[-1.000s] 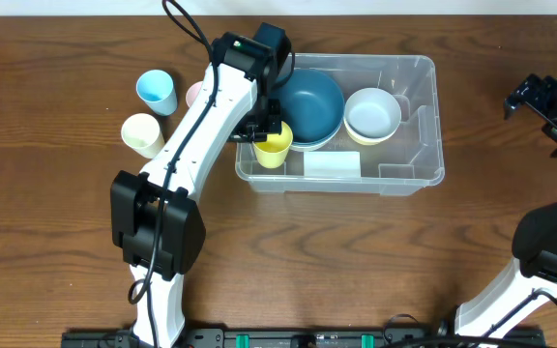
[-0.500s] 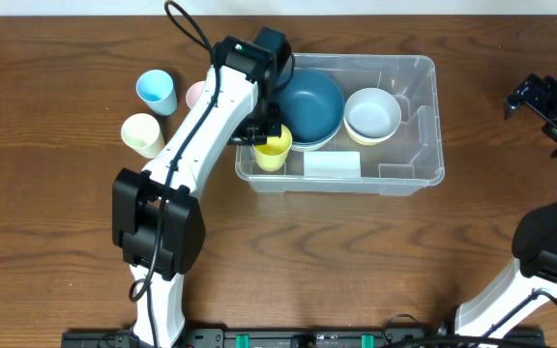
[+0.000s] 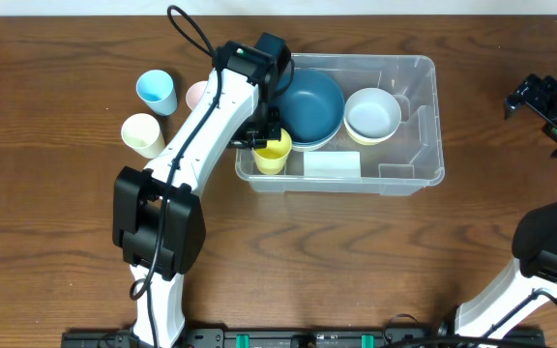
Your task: Pack container
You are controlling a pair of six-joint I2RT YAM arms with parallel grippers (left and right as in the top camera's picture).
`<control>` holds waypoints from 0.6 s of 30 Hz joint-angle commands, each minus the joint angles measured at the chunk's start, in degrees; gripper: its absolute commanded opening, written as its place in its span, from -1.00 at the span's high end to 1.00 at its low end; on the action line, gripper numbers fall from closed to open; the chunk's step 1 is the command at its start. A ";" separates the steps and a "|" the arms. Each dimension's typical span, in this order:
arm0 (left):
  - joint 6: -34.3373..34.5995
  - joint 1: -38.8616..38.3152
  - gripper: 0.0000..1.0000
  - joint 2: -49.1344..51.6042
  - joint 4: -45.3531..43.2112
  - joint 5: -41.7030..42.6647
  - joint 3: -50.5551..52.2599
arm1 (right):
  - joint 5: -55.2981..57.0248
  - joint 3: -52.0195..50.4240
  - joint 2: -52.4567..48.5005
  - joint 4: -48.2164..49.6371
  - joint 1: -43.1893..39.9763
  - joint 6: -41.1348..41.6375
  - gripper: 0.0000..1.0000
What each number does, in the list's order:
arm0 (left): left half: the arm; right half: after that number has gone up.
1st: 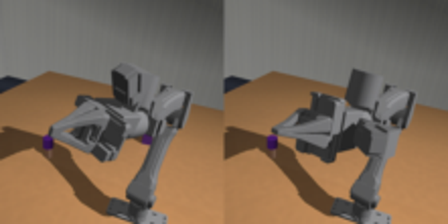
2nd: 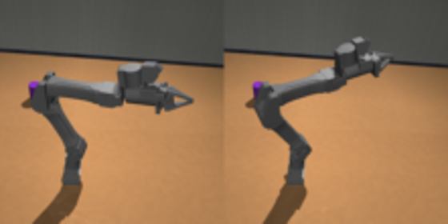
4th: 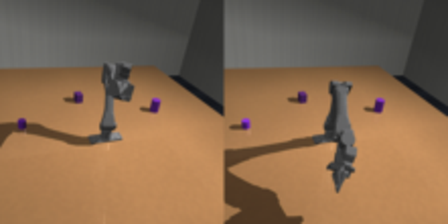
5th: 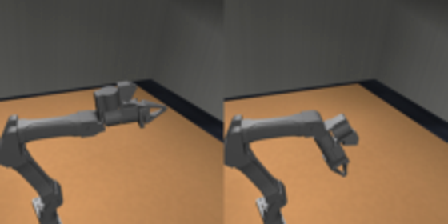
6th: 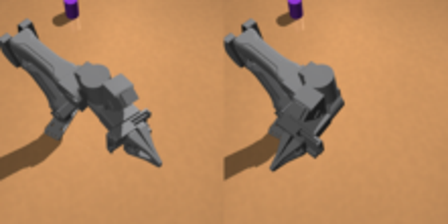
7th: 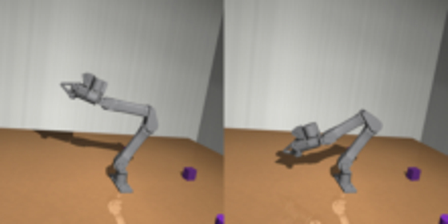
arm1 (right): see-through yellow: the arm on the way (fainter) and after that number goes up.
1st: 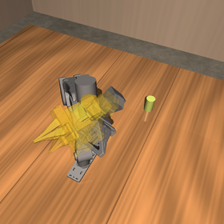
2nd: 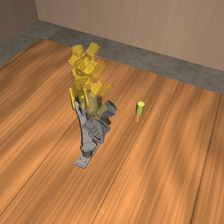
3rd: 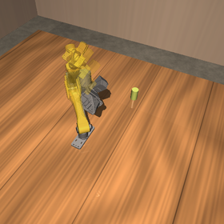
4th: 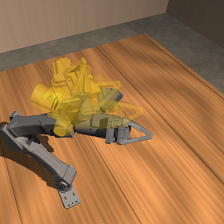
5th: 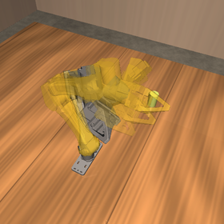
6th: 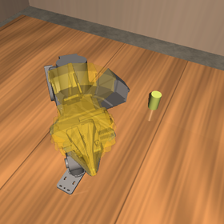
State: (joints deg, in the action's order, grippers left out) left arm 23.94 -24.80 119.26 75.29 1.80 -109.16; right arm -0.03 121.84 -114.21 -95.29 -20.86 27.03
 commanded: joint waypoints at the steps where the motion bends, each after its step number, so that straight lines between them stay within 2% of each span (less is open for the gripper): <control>1: -0.31 -0.15 0.88 0.55 -0.98 1.27 0.74 | 0.20 -0.07 0.42 -0.07 0.02 1.03 -0.98; 18: -0.31 -0.13 0.87 0.57 -4.92 1.46 3.19 | 0.20 -0.07 0.42 -0.07 0.02 1.03 -0.98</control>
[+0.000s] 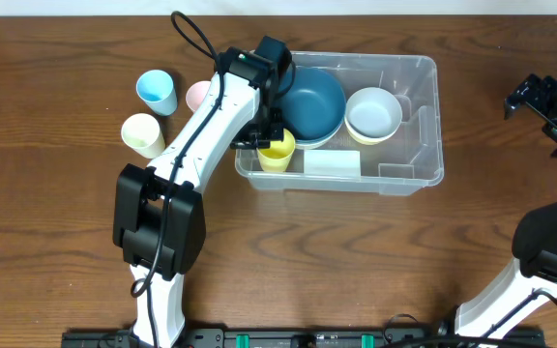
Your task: Pack container
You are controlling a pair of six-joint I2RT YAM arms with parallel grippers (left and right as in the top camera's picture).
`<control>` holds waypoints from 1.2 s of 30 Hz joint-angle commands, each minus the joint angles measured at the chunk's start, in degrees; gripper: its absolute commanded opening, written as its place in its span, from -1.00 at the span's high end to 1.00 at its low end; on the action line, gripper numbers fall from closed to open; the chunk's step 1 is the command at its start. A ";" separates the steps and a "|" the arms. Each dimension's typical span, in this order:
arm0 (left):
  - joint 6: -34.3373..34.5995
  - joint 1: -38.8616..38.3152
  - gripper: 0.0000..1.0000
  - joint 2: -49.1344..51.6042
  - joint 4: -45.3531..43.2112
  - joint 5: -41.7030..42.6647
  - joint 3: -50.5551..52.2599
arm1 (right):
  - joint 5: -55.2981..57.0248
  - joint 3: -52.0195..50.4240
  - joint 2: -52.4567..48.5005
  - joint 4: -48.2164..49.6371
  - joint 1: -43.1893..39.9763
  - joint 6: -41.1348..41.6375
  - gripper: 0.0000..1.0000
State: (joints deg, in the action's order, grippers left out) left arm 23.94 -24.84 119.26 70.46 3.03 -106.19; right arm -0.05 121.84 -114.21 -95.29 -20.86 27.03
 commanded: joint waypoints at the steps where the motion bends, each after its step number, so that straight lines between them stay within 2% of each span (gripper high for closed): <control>1: -0.31 -0.09 0.86 0.57 -0.09 0.26 0.24 | 0.22 -0.07 0.42 -0.07 0.02 1.03 -0.98; 7: -0.33 -0.09 0.68 0.57 -0.07 0.37 0.24 | 0.20 -0.07 0.42 -0.07 0.02 1.03 -0.98; 14: -0.35 -0.09 0.66 0.48 -0.07 0.44 0.20 | 0.22 -0.07 0.42 -0.07 0.02 1.03 -0.98; 15: -0.35 -0.09 0.56 0.26 -0.07 0.44 0.20 | 0.22 -0.07 0.42 -0.07 0.02 1.03 -0.99; 22: -1.44 -0.09 0.46 -3.50 0.96 0.70 -3.04 | 0.22 -0.07 0.42 -0.07 0.02 1.03 -0.99; 25: -1.51 -0.09 0.30 -7.10 1.77 0.63 -4.98 | 0.22 -0.07 0.42 -0.07 0.02 1.03 -0.98; 30: -1.84 1.84 -0.17 -14.86 2.23 -0.11 -5.16 | 0.20 -0.07 0.42 -0.07 0.02 1.03 -0.98; 33: -1.79 5.25 -0.28 -18.69 4.81 -2.78 -5.16 | 0.22 -0.07 0.42 -0.07 0.02 1.03 -0.99; 36: -1.40 9.81 -0.29 -20.33 9.51 -5.29 -5.11 | 0.22 -0.07 0.42 -0.07 0.02 1.03 -0.98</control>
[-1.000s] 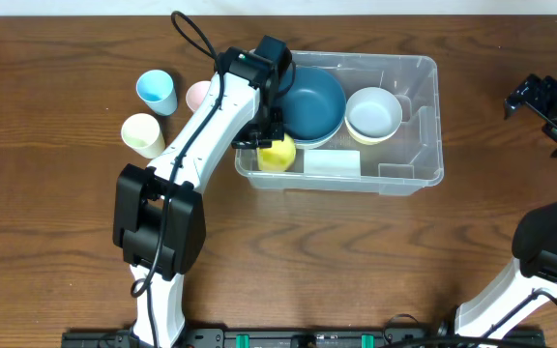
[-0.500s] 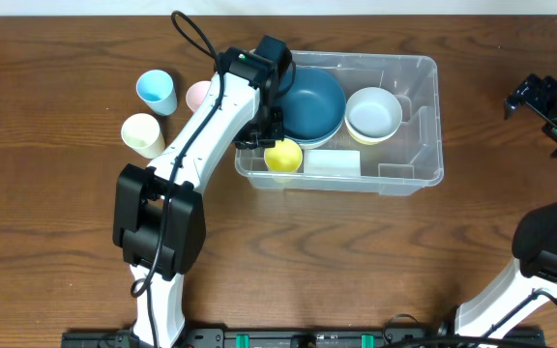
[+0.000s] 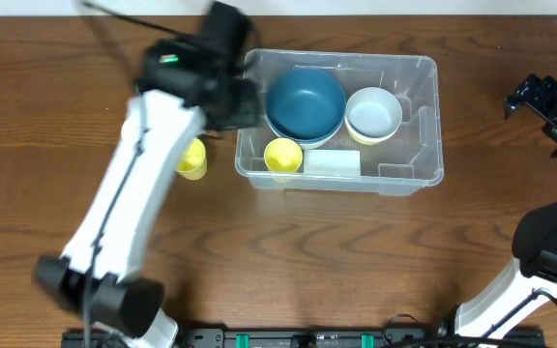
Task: Pack container
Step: 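Move the left gripper back left and grasp the second yellow cup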
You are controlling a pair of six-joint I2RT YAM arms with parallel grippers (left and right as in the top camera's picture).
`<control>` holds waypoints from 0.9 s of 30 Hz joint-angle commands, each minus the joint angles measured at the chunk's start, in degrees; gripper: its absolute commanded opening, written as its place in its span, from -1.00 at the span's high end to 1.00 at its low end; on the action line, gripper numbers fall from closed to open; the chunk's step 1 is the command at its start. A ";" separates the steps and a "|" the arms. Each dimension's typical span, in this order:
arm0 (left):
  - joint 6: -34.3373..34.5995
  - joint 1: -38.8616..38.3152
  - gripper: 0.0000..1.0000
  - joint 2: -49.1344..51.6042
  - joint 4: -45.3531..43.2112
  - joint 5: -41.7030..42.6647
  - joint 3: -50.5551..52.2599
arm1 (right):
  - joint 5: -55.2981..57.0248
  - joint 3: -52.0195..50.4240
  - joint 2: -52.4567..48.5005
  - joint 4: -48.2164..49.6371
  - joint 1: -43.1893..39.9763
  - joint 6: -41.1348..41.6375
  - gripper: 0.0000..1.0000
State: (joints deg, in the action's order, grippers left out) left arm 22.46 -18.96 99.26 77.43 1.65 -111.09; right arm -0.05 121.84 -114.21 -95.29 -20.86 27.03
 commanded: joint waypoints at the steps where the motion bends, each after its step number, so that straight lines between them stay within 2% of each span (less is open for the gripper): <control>1: 0.37 5.70 -0.29 -0.37 4.35 -3.87 0.04 | 0.22 -0.07 0.42 -0.07 0.02 1.03 -0.98; 5: 1.18 10.49 -0.29 -0.31 4.98 -3.85 4.44 | 0.22 -0.07 0.42 -0.07 0.02 1.03 -0.98; 13: 2.93 15.96 -0.30 -0.26 -3.67 -3.61 17.14 | 0.22 -0.07 0.42 -0.07 0.02 1.03 -0.98; 20: 2.93 17.66 -0.33 -0.24 -13.62 -3.61 28.81 | 0.22 -0.07 0.42 -0.07 0.02 1.03 -0.98; 27: 2.93 17.66 -0.39 0.83 -20.35 -3.58 34.42 | 0.22 -0.07 0.42 -0.07 0.02 1.03 -0.99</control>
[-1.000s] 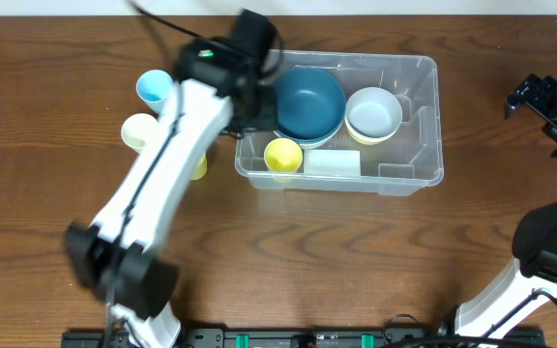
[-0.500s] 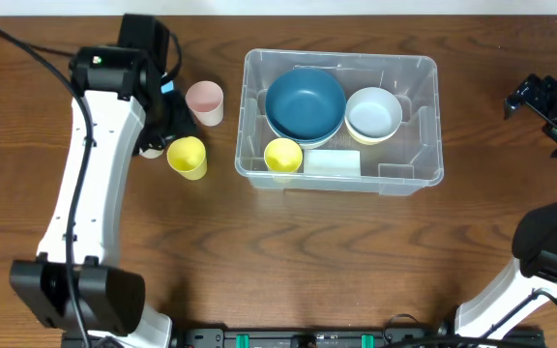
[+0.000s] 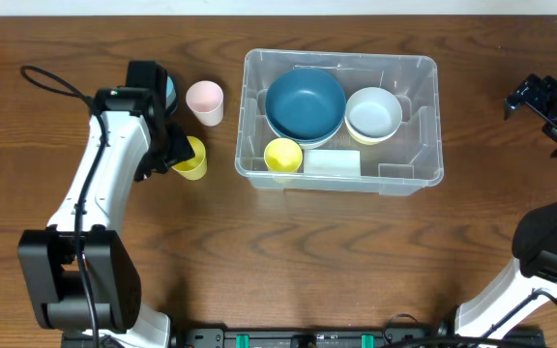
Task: Pack container
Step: 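Move the left gripper back left and grasp the second yellow cup, then carry the yellow cup right and drop it onto the first yellow cup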
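The clear plastic container [image 3: 433, 126] stands right of the table's middle. It holds a blue bowl [image 3: 305, 101], a white bowl [image 3: 372, 114], a yellow cup [image 3: 282, 155] in its front left corner and a flat white piece [image 3: 332, 161]. Outside it, on the left, stand a pink cup [image 3: 204, 101] and a second yellow cup [image 3: 193, 159]. My left gripper [image 3: 174, 155] sits low against that cup's left side and looks open. A blue cup [image 3: 169, 90] peeks out from behind the left arm. My right gripper [image 3: 530, 97] hangs at the far right edge, away from everything.
The left arm [image 3: 109, 184] runs from the front left up to the cups and covers the table beneath it. The right arm's base [image 3: 549, 251] stands at the front right. Bare wood lies in front of the container.
My left arm has swung from beside the container's back left corner to the left. Its gripper is now down by the yellow cup on the table. The pink cup is uncovered.
My left gripper was inside the container's front left corner at a yellow cup, and stayed there at the following moment. Then the arm was outside, with that cup left standing in the container. Now the gripper is at another yellow cup on the table. The right arm never moved.
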You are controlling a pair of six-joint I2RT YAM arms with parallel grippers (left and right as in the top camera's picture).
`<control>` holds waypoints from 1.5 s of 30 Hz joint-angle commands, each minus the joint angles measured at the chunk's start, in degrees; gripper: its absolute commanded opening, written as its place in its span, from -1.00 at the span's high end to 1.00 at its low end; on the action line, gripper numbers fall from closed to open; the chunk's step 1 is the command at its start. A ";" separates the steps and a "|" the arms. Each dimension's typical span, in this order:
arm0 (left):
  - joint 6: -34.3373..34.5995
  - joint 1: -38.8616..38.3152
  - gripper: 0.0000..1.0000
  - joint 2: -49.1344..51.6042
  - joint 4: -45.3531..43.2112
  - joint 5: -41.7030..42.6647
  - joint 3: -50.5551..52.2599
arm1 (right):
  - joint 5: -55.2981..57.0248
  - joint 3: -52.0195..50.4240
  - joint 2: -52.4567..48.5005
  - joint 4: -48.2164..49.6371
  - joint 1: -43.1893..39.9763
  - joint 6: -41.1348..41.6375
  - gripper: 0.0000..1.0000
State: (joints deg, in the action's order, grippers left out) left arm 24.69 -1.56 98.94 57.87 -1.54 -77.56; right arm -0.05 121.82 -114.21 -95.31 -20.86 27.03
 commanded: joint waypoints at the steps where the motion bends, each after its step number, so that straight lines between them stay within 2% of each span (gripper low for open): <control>1: 0.79 0.26 -0.39 1.77 -1.11 -0.37 0.96 | 0.22 -0.04 0.42 -0.04 0.02 1.03 -0.99; 11: 1.99 0.26 -0.37 7.96 -3.17 2.80 0.96 | 0.20 -0.04 0.42 -0.04 0.02 1.03 -0.98; 14: 1.97 0.26 -0.07 8.11 -3.17 2.80 0.96 | 0.22 -0.04 0.42 -0.04 0.02 1.03 -0.99; 17: 1.97 0.26 0.53 7.87 -3.13 2.80 0.94 | 0.22 -0.04 0.42 -0.04 0.02 1.03 -0.98; 20: 1.97 0.24 0.88 7.67 -2.45 2.95 0.94 | 0.22 -0.04 0.42 -0.02 0.00 1.03 -0.98; 30: 1.49 -1.09 0.88 1.16 -1.38 11.65 -1.22 | 0.22 -0.04 0.42 -0.04 0.02 1.03 -0.99; 39: 1.81 -8.02 0.88 -16.15 -2.32 10.82 -5.99 | 0.22 -0.04 0.42 -0.04 -0.15 1.03 -0.98; 45: 3.45 -10.88 0.88 -24.55 -3.17 7.23 -6.05 | 0.22 -0.04 0.42 -0.04 -0.13 1.03 -0.99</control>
State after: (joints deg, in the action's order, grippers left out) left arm 27.24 -11.35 75.83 54.83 7.90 -83.09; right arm -0.05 121.82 -114.21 -95.29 -20.86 27.03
